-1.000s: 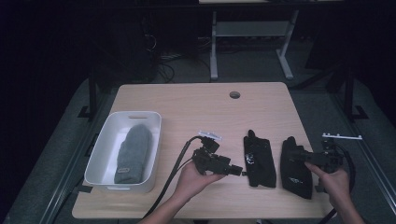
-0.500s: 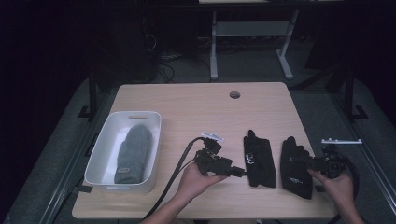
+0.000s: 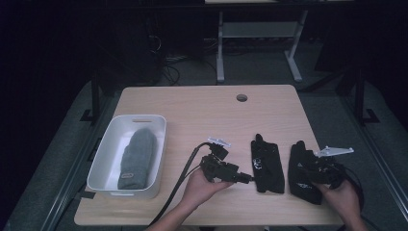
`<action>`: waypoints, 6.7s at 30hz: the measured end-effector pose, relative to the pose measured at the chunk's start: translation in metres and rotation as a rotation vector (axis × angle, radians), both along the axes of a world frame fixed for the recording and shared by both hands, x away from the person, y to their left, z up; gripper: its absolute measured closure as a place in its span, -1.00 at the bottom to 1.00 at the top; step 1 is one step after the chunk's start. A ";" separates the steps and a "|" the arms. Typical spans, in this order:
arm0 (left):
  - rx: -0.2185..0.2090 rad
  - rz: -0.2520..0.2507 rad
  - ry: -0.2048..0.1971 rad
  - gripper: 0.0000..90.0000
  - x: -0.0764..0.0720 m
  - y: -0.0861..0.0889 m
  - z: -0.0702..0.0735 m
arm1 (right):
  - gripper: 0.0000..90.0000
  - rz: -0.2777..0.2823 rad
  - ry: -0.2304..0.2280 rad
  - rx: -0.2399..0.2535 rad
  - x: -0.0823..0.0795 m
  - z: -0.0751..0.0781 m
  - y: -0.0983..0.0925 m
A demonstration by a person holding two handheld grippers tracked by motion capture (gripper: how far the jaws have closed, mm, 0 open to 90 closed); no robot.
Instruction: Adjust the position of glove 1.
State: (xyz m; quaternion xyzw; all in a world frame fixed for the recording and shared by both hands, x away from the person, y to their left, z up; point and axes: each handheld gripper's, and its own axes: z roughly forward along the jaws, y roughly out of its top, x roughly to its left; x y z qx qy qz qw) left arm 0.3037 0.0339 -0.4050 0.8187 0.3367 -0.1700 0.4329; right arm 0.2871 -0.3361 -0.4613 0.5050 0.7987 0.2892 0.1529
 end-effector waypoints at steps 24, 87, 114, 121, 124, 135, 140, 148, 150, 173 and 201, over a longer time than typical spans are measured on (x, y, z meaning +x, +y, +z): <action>0.004 0.004 -0.007 -0.38 -0.001 0.006 0.003 | 0.72 0.004 0.005 0.050 0.000 0.011 0.001; 0.013 0.017 0.010 -0.42 -0.003 0.011 -0.008 | 0.22 0.100 0.029 0.149 0.038 0.035 0.085; 0.052 0.016 0.041 -0.41 -0.002 0.005 -0.023 | 0.87 0.132 0.086 0.203 0.014 0.018 0.062; 0.042 0.007 0.047 -0.41 -0.002 0.004 -0.024 | 0.92 0.158 0.103 0.198 0.011 0.012 0.068; 0.049 0.005 0.048 -0.41 -0.002 0.003 -0.025 | 0.92 0.168 0.101 0.206 0.011 0.011 0.072; 0.063 0.028 0.072 -0.41 0.006 0.001 -0.034 | 0.82 0.225 0.118 0.259 0.011 0.008 0.093; 0.088 0.044 0.082 -0.41 0.014 -0.002 -0.042 | 0.59 0.241 0.121 0.270 0.013 0.010 0.104; 0.105 0.053 0.100 -0.31 0.021 -0.007 -0.052 | -0.08 0.062 0.042 0.296 0.031 0.018 0.079; 0.112 0.053 0.113 -0.28 0.021 -0.010 -0.055 | -0.18 0.020 0.055 0.282 0.038 0.016 0.075; 0.160 0.015 0.040 0.34 0.017 -0.032 -0.060 | 0.27 -0.074 0.087 0.331 0.060 -0.009 0.069; 0.079 0.000 0.092 0.78 0.020 -0.024 -0.061 | 0.77 -0.068 0.104 0.585 0.057 0.003 0.057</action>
